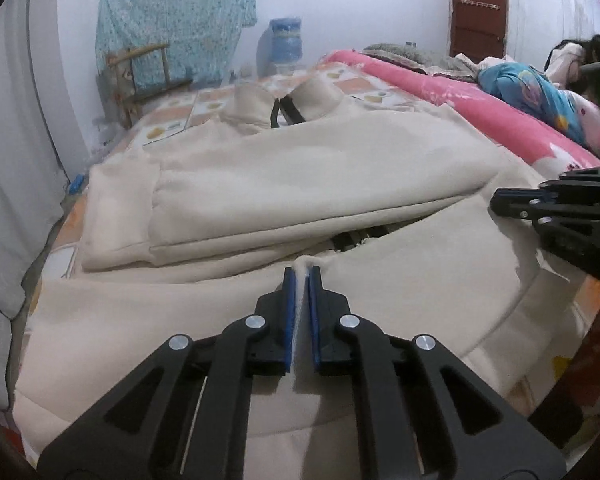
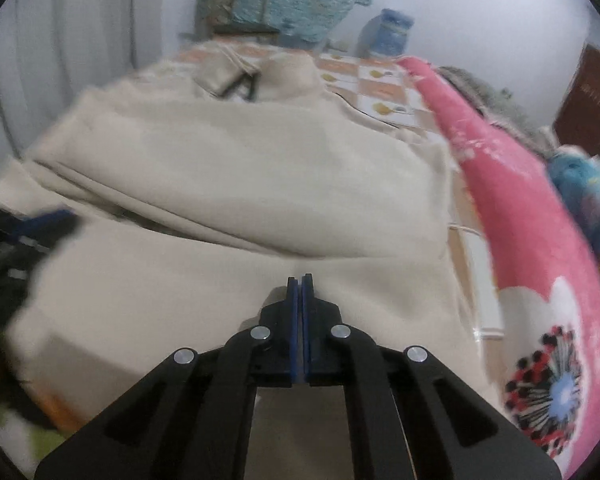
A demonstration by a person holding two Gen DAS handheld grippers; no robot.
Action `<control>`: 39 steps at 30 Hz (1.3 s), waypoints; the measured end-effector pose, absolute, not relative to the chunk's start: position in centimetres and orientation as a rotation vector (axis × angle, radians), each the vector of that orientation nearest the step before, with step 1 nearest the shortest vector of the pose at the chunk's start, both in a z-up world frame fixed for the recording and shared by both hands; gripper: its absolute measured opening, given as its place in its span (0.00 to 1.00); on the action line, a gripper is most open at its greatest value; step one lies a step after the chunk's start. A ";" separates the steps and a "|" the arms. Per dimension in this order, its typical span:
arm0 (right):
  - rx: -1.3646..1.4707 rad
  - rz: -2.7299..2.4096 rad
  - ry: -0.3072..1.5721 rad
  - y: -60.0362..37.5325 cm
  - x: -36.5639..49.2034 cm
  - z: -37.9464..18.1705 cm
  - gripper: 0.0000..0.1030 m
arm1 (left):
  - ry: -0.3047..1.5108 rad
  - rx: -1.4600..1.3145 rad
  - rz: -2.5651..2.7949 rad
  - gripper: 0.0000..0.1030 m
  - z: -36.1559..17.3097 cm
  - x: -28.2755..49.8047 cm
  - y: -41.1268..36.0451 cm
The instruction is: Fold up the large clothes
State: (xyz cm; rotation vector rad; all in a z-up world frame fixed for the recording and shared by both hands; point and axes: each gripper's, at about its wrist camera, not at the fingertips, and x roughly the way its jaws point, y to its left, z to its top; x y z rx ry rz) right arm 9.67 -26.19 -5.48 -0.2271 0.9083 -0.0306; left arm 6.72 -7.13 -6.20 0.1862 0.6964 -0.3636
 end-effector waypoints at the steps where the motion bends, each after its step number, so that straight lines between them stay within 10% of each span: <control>1: -0.220 -0.033 0.894 -26.3 9.6 -5.3 0.02 | 0.692 0.204 -0.353 0.10 -6.2 6.7 -7.3; 39: -0.069 -0.048 0.913 -33.1 11.1 -4.7 0.00 | 0.709 0.030 -0.058 0.09 -6.3 7.4 6.0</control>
